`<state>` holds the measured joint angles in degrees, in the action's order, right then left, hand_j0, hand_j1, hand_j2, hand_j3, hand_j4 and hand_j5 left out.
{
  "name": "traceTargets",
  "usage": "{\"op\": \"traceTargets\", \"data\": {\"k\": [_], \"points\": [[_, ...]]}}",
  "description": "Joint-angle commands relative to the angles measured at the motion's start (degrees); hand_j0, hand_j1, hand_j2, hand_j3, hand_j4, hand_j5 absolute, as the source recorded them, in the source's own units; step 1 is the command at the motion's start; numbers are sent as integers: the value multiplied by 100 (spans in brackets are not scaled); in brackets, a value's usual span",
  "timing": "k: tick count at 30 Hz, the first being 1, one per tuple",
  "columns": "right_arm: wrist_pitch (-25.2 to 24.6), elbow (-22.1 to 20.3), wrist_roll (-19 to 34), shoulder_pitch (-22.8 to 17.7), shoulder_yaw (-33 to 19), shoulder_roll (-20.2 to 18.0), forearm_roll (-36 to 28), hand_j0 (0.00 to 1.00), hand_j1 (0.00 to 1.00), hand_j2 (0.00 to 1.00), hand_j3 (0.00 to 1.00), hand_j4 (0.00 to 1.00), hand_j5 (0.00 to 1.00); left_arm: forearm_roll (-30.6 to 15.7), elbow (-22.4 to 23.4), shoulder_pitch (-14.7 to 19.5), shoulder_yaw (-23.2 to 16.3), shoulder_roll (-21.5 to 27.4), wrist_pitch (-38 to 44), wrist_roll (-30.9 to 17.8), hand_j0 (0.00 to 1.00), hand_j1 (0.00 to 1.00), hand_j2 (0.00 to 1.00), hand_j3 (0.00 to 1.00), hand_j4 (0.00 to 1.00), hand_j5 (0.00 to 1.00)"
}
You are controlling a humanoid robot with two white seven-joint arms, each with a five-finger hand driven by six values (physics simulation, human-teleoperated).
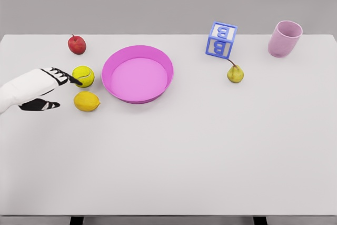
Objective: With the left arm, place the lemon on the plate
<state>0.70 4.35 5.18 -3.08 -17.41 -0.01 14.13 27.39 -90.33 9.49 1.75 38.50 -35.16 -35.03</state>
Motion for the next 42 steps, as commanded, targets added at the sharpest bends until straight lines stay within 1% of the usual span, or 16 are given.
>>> {"op": "traceTargets", "data": {"k": [1,4,10,12,17,22,29,34,42], "points": [[0,4,1,0,1,1,2,100,100,100,100,100,100,-32,7,0,-78,-9,16,3,80,80,80,80,80,80],[0,-5,1,0,1,1,2,100,100,100,100,100,100,-14,42,9,-105,-9,16,3,81,81,81,81,81,81],[0,4,1,0,1,1,2,100,100,100,100,100,100,3,51,0,-96,-176,16,3,81,81,81,81,81,81],[0,-5,1,0,1,1,2,100,100,100,100,100,100,12,51,0,-105,-219,16,3,85,85,85,85,85,85],[0,-5,1,0,1,1,2,100,100,100,100,100,100,21,51,0,-105,-307,16,3,85,85,85,85,85,85],[0,4,1,0,1,1,2,100,100,100,100,100,100,-23,236,0,-87,-413,16,3,85,85,85,85,85,85],[0,-5,1,0,1,1,2,100,100,100,100,100,100,-23,271,-9,-87,-510,16,3,85,85,85,85,85,85],[0,4,1,0,1,1,2,100,100,100,100,100,100,-41,385,-18,-87,-624,16,3,85,85,85,85,85,85],[0,4,1,0,1,1,2,100,100,100,100,100,100,-49,552,-18,-87,-650,16,3,85,85,85,85,85,85]]}}
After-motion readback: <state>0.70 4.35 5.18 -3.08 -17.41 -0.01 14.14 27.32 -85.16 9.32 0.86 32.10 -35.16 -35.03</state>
